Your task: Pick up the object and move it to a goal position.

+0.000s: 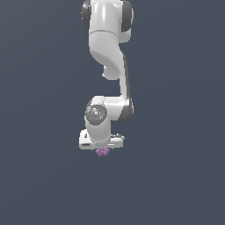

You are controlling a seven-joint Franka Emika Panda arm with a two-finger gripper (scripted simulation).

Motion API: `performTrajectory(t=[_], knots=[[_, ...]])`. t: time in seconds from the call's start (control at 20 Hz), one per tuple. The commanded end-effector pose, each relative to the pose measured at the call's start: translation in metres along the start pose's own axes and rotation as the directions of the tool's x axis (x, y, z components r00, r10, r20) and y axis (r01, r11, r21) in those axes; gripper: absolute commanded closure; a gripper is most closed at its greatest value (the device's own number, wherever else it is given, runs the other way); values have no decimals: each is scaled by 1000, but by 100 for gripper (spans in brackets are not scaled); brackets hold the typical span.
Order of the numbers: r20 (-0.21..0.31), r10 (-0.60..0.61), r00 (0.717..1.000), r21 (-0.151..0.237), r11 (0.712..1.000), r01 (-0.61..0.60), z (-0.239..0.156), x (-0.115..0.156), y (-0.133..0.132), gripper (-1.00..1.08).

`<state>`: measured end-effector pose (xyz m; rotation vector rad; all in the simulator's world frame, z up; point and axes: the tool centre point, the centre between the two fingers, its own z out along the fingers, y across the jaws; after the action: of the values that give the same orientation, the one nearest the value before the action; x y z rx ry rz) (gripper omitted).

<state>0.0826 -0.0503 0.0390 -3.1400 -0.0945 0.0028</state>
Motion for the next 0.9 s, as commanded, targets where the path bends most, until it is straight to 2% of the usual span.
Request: performTrajectory(t=[0.0, 0.55, 0.85], knots=[[-2, 0, 1000, 0, 1000, 0, -1, 1, 0, 108], [-2, 0, 1000, 1, 1000, 0, -1, 1, 0, 108], [-38, 4, 999, 32, 999, -2, -4, 9, -13, 108]])
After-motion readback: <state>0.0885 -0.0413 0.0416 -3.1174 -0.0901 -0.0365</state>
